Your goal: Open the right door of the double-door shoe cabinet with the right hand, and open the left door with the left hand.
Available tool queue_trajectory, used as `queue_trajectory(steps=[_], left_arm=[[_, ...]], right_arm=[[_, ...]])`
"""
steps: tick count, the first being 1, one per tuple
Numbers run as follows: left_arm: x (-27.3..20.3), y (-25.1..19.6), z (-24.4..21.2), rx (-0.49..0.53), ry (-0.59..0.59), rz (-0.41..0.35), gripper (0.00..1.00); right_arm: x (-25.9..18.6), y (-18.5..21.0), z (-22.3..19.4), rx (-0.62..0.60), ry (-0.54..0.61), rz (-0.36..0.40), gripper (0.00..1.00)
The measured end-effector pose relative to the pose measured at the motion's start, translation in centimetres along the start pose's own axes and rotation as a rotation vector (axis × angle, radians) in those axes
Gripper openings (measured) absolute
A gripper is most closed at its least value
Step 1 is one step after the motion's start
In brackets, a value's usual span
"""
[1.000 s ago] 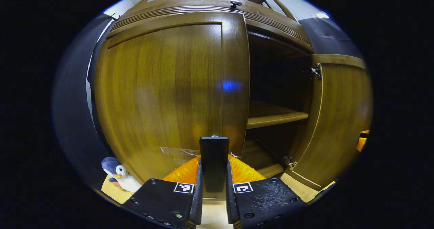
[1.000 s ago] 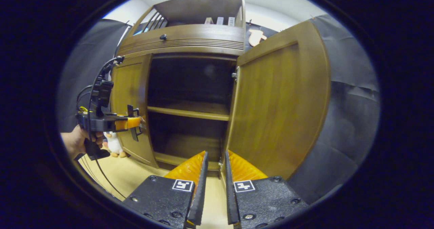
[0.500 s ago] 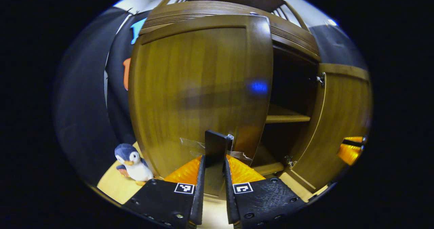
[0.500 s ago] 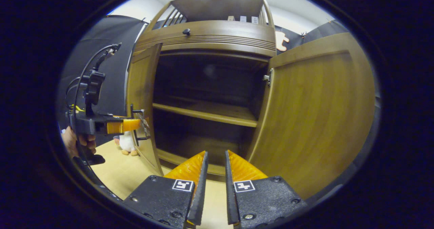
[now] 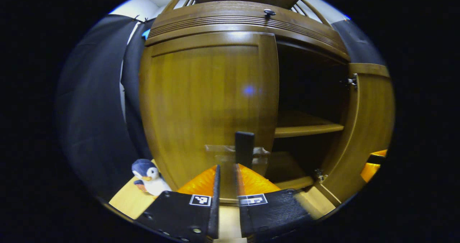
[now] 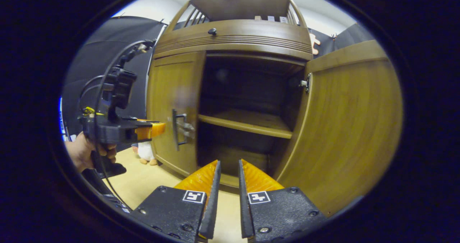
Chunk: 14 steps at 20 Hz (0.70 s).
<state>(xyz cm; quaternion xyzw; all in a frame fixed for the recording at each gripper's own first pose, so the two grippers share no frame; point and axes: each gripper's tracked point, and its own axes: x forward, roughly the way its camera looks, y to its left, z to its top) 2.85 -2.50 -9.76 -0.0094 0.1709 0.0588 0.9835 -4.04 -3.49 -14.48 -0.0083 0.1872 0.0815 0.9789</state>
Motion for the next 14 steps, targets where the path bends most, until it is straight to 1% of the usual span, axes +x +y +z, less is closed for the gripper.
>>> queue_trajectory(steps=[1,2,4,5,6,7,8,9,10,11,12,14], left_arm=[[1.5,-1.0,-1.3,-0.080,0.025,-0.029,0.17],[1.1,-1.9,-1.8,-0.121,0.050,-0.056,0.01],[1.0,-2.3,-2.8,-0.122,0.043,-0.106,0.01],[1.1,-2.9,-2.0,-0.119,0.036,-0.145,0.02],[1.2,-3.9,-1.9,-0.119,0.031,-0.185,0.18],[1.3,-4.8,-1.7,-0.109,0.024,-0.201,0.33],[1.7,-5.3,-1.5,-0.095,0.022,-0.195,0.49],[2.0,-5.4,-1.7,-0.085,0.025,-0.192,0.38],[2.9,-5.5,-1.9,-0.079,0.029,-0.186,0.52],[3.1,-5.7,-2.1,-0.078,0.036,-0.182,0.45],[3.4,-5.7,-2.3,-0.076,0.038,-0.170,0.50],[3.7,-5.8,-2.0,-0.059,0.021,-0.169,0.51]], right_arm=[[-0.2,-0.2,-0.4,0.004,0.007,0.001,0.30],[-0.3,-0.6,-0.8,0.001,0.013,-0.003,0.30],[-0.5,-2.0,-1.5,0.000,0.024,-0.030,0.31],[-0.6,-2.2,-1.6,0.008,0.027,-0.037,0.31],[-0.8,-2.5,-1.6,0.017,0.029,-0.043,0.30],[-0.8,-2.7,-1.6,0.023,0.028,-0.047,0.30],[-0.8,-3.0,-1.4,0.024,0.025,-0.054,0.30],[-0.8,-3.4,-1.4,0.024,0.022,-0.059,0.30],[-0.9,-3.7,-1.3,0.024,0.019,-0.065,0.30],[-0.9,-3.7,-1.4,0.025,0.018,-0.069,0.30],[-1.0,-4.0,-1.5,0.027,0.020,-0.077,0.30],[-1.2,-4.6,-1.7,0.034,0.025,-0.092,0.30]])
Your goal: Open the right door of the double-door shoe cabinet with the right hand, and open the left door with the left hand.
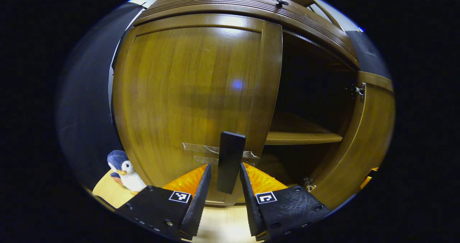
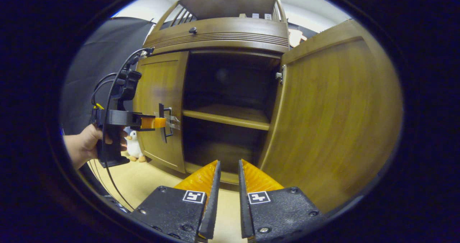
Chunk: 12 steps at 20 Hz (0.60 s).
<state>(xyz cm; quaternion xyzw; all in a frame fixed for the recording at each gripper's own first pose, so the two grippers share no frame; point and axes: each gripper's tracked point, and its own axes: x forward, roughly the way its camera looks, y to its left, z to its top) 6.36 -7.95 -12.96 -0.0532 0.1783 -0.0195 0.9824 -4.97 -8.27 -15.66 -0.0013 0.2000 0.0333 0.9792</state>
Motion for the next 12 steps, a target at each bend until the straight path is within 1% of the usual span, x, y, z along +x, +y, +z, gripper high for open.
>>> queue_trajectory(steps=[2,5,6,7,8,9,10,11,12], left_arm=[[1.0,0.0,0.2,0.043,-0.009,0.002,0.51],[2.2,-0.5,0.3,0.073,-0.009,-0.035,0.51],[2.4,-0.6,0.3,0.084,-0.009,-0.040,0.65],[2.6,-0.8,0.3,0.091,-0.007,-0.051,0.51],[3.0,-0.7,0.2,0.096,-0.007,-0.063,0.51],[2.6,-1.0,0.4,0.096,-0.013,-0.073,0.36],[2.9,-1.0,0.3,0.109,-0.011,-0.073,0.46],[2.5,-0.9,0.4,0.119,-0.020,-0.078,0.35],[3.4,-1.1,0.2,0.116,-0.018,-0.084,0.33]], right_arm=[[-0.1,-0.5,-0.1,0.006,0.004,-0.013,0.30],[-0.3,-0.8,-0.2,0.009,0.006,-0.031,0.30],[-0.3,-1.0,-0.2,0.010,0.006,-0.036,0.30],[-0.3,-1.0,-0.3,0.011,0.008,-0.038,0.30],[-0.2,-1.1,-0.3,0.010,0.008,-0.042,0.30],[-0.3,-1.1,-0.4,0.009,0.009,-0.043,0.30],[-0.2,-1.1,-0.4,0.009,0.012,-0.047,0.30],[-0.2,-1.1,-0.5,0.010,0.014,-0.050,0.30],[-0.2,-1.1,-0.6,0.014,0.018,-0.049,0.30]])
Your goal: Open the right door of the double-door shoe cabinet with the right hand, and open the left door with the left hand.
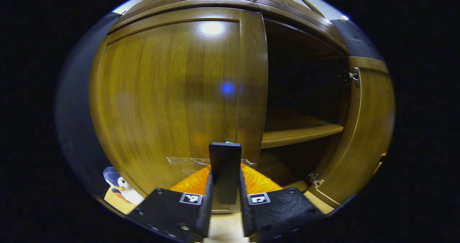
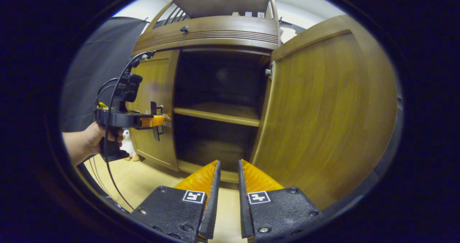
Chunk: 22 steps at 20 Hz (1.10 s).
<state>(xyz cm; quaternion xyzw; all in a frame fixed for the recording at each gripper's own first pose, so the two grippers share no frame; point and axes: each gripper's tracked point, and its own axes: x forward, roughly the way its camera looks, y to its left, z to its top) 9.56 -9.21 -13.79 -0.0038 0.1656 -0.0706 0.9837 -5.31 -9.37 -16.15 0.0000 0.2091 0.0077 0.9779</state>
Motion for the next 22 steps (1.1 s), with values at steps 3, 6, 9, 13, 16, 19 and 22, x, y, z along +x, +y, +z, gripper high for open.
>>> queue_trajectory(steps=[3,6,9,13,16,19,22], left_arm=[[-0.6,0.4,0.1,-0.013,-0.003,-0.014,0.25],[-1.0,0.4,0.0,-0.017,-0.008,-0.021,0.19],[-1.5,0.4,0.1,-0.033,-0.015,-0.030,0.16],[-3.4,0.3,-0.3,-0.040,-0.018,-0.023,0.16],[-5.2,0.4,-0.6,-0.049,-0.020,-0.026,0.16],[-7.1,0.6,-1.0,-0.056,-0.019,-0.012,0.16],[-9.4,0.8,-1.5,-0.077,-0.019,-0.011,0.16]], right_arm=[[0.0,0.2,0.0,-0.002,0.002,-0.002,0.30],[0.0,0.5,0.1,-0.007,0.001,-0.002,0.30],[-0.1,1.0,0.2,-0.012,-0.001,0.003,0.30],[-0.2,1.5,0.5,-0.021,-0.010,0.011,0.30],[-0.3,2.0,0.4,-0.023,-0.011,0.026,0.30],[-0.3,2.5,0.5,-0.028,-0.013,0.039,0.39],[-0.3,3.0,0.6,-0.037,-0.017,0.058,0.31]])
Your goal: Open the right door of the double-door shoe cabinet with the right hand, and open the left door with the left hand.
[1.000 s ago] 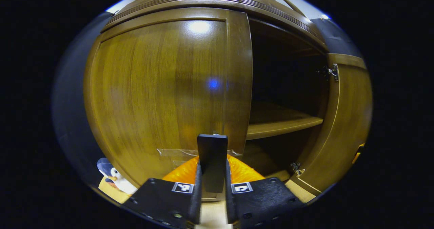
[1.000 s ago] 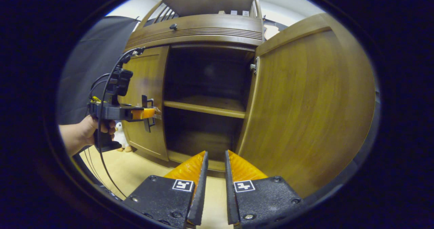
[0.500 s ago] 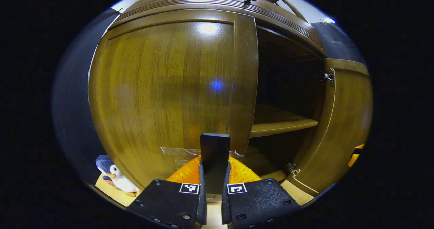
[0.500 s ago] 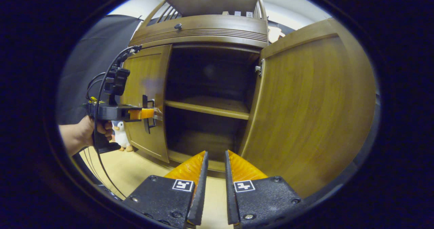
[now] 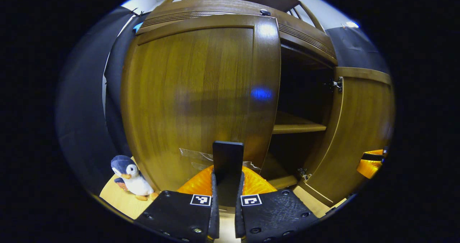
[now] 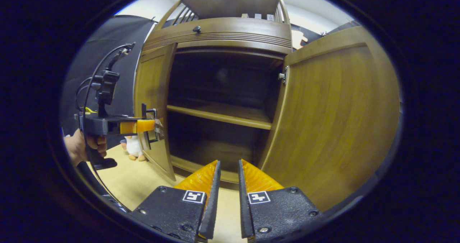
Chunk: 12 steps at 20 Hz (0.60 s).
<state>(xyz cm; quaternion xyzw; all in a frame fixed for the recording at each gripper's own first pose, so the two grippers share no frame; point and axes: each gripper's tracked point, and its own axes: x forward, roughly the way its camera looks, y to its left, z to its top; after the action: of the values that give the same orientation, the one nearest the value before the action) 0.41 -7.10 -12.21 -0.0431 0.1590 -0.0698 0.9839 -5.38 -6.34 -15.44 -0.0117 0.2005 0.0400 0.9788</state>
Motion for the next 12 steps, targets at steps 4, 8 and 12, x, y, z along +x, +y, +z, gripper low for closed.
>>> queue_trajectory(steps=[4,8,12], left_arm=[[-2.2,1.3,-0.2,0.010,-0.009,0.050,0.16],[-2.0,2.5,-0.1,0.000,-0.001,0.112,0.11],[-2.1,2.6,0.0,0.000,-0.002,0.146,0.07]], right_arm=[[0.6,1.4,0.1,-0.010,0.002,0.048,0.31],[0.6,2.6,0.6,-0.059,-0.013,0.095,0.30],[1.0,2.6,0.4,-0.058,-0.006,0.115,0.30]])
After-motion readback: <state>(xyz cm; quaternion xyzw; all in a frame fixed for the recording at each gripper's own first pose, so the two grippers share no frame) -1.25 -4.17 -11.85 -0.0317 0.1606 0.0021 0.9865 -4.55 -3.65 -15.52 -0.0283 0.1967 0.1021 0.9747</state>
